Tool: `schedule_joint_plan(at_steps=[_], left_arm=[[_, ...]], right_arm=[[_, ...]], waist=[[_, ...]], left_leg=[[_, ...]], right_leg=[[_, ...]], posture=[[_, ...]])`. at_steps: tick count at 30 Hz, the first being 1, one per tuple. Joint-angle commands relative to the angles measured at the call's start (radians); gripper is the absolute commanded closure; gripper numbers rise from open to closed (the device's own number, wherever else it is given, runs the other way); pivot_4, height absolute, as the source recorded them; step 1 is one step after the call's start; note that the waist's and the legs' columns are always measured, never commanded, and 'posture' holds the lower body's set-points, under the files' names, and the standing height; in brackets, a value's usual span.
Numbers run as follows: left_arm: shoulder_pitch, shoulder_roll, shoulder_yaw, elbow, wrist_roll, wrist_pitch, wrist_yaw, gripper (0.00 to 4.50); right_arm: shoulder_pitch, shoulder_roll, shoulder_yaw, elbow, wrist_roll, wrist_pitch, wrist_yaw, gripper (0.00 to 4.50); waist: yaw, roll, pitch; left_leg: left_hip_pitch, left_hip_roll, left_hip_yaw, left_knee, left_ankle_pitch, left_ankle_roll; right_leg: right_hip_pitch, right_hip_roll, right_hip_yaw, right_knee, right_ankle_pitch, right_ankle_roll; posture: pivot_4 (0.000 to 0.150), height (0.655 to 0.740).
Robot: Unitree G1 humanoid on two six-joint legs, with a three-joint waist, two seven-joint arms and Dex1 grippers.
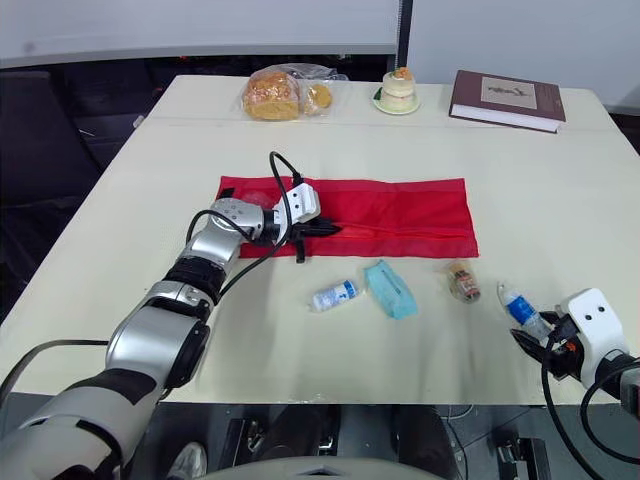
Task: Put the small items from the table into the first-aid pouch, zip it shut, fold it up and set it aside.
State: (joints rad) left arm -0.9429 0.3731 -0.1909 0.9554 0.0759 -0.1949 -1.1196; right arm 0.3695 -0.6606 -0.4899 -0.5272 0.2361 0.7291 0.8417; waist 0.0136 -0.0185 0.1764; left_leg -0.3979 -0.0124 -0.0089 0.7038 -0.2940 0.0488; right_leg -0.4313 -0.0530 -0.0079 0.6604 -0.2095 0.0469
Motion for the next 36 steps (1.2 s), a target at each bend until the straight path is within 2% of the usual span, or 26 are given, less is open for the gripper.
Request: schedule_joint_plan(at_steps=[1,2,3,5,6,14,19,25,32,36], left_arm=[[-0.031,0.000,0.009,-0.006,-0.010,-0.011,-0.011,4.50],[-0.032,-0.001,0.012,-0.007,-0.014,-0.007,-0.014,4.50],[-0.034,-0.004,0.017,-0.009,-0.021,0.001,-0.017,4.50],[-0.041,-0.015,0.032,-0.014,-0.042,0.033,-0.026,4.50],[-0.044,-0.021,0.036,-0.019,-0.049,0.050,-0.032,4.50],[-0.088,-0.062,0.042,-0.006,-0.057,0.099,-0.032,4.50],[-0.116,-0.112,0.029,0.008,-0.051,0.100,-0.020,4.50],[-0.101,-0.148,0.027,-0.047,-0.062,0.133,-0.031,4.50],[-0.041,-0.156,0.015,-0.193,-0.073,0.209,-0.050,4.50],[-0.003,-0.159,-0.001,-0.276,-0.072,0.253,-0.059,4.50]], right_arm=[[0.018,-0.024,-0.029,-0.016,0.025,0.001,-0.008,3.16],[0.023,-0.031,-0.036,-0.023,0.036,0.006,-0.003,3.64],[0.013,-0.042,-0.052,-0.035,0.049,0.017,-0.002,3.89],[-0.029,-0.067,-0.068,-0.072,0.092,0.057,-0.004,4.28],[-0.079,-0.064,-0.058,-0.094,0.113,0.067,-0.028,4.31],[-0.415,-0.067,0.167,-0.193,0.272,0.365,-0.154,4.31],[-0.668,-0.036,0.440,-0.089,0.240,0.432,-0.222,4.31],[-0.840,0.054,0.649,0.080,0.174,0.451,-0.297,4.31],[-0.937,0.184,0.681,0.200,0.143,0.471,-0.373,4.31],[-0.984,0.301,0.631,0.274,0.137,0.485,-0.445,4.31]], waist=[[0.000,0.000,0.000],[0.000,0.000,0.000],[0.000,0.000,0.000],[0.000,0.000,0.000],[0.000,0.000,0.000],[0.000,0.000,0.000],[0.000,-0.001,0.001],[-0.003,-0.001,0.001],[-0.004,0.000,0.001],[-0.005,0.000,0.000]], left_leg=[[0.000,0.000,0.000,0.000,0.000,0.000],[0.000,0.000,0.000,0.000,0.000,0.000],[0.000,0.000,0.000,0.000,0.000,0.000],[0.000,0.000,0.000,0.000,0.000,0.000],[0.000,0.000,0.000,0.000,0.000,0.000],[-0.002,0.001,-0.002,0.000,0.000,0.000],[-0.002,-0.001,-0.001,0.001,0.000,0.000],[-0.002,-0.001,-0.001,0.001,0.000,0.000],[-0.003,0.000,-0.001,0.001,0.000,0.000],[-0.002,0.000,-0.001,0.001,0.000,0.000]], right_leg=[[0.000,0.000,0.000,0.000,0.000,0.000],[0.000,0.000,0.000,0.000,0.000,0.000],[0.000,0.000,0.000,0.000,0.000,0.000],[0.000,0.000,0.000,0.000,0.000,0.000],[0.000,0.000,0.000,0.000,0.000,0.000],[0.000,0.001,-0.001,0.000,0.000,0.000],[0.000,0.000,0.000,0.000,0.000,0.000],[-0.001,0.000,-0.001,0.001,0.000,0.000],[-0.002,0.000,0.000,0.000,0.000,0.000],[-0.002,0.000,-0.001,0.001,0.000,-0.001]], posture=[[0.150,0.7289],[0.150,0.7289],[0.150,0.7289],[0.150,0.7289],[0.150,0.7289],[0.150,0.7289],[0.150,0.7289],[0.150,0.7289],[0.150,0.7289],[0.150,0.7289]])
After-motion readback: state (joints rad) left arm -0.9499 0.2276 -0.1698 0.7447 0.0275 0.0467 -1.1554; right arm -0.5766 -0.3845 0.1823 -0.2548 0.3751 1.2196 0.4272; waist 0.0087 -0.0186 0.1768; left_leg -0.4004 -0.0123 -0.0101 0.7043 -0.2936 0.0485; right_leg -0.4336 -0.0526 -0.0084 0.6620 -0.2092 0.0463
